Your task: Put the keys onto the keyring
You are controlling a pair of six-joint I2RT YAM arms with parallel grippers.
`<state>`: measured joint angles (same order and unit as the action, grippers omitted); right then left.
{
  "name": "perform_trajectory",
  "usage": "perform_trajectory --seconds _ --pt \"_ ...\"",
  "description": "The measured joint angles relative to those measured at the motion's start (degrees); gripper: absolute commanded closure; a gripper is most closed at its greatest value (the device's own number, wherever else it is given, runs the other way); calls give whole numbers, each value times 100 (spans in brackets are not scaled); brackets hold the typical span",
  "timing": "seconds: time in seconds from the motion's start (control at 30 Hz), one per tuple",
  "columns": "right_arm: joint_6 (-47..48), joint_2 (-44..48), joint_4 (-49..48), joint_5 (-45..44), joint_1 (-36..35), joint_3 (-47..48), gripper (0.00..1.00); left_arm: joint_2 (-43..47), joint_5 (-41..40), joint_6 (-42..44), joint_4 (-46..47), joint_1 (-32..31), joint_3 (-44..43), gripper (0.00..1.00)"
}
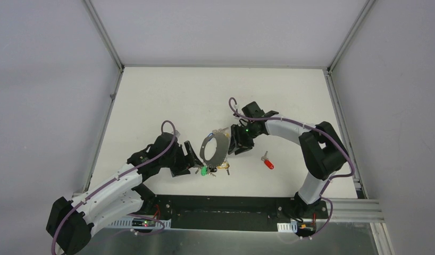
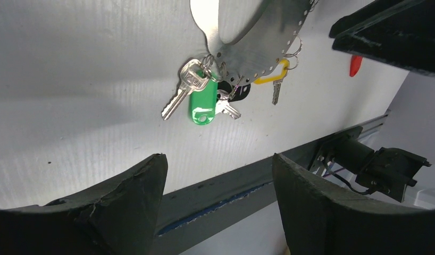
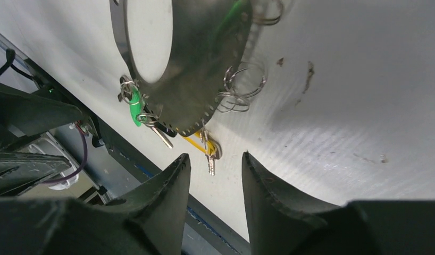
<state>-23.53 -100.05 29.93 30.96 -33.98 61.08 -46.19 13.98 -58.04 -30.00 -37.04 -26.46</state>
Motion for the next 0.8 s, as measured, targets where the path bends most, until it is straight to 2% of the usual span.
perform_trajectory --seconds 0.2,0.33,0.57,0.73,0.8 --pt "7 -55 -61 184 -310 -52 59 -81 63 -103 306 -2 0 26" --pt "50 -332 -52 234 -503 57 71 -83 114 -175 369 -4 7 26" --pt "118 -610 96 81 -667 151 72 114 111 -313 468 -9 153 26" --pt "175 -682 166 -33 -708 258 89 186 114 -378 481 -9 219 26" --pt "201 -721 173 -63 -721 278 92 210 114 -402 481 -9 232 26"
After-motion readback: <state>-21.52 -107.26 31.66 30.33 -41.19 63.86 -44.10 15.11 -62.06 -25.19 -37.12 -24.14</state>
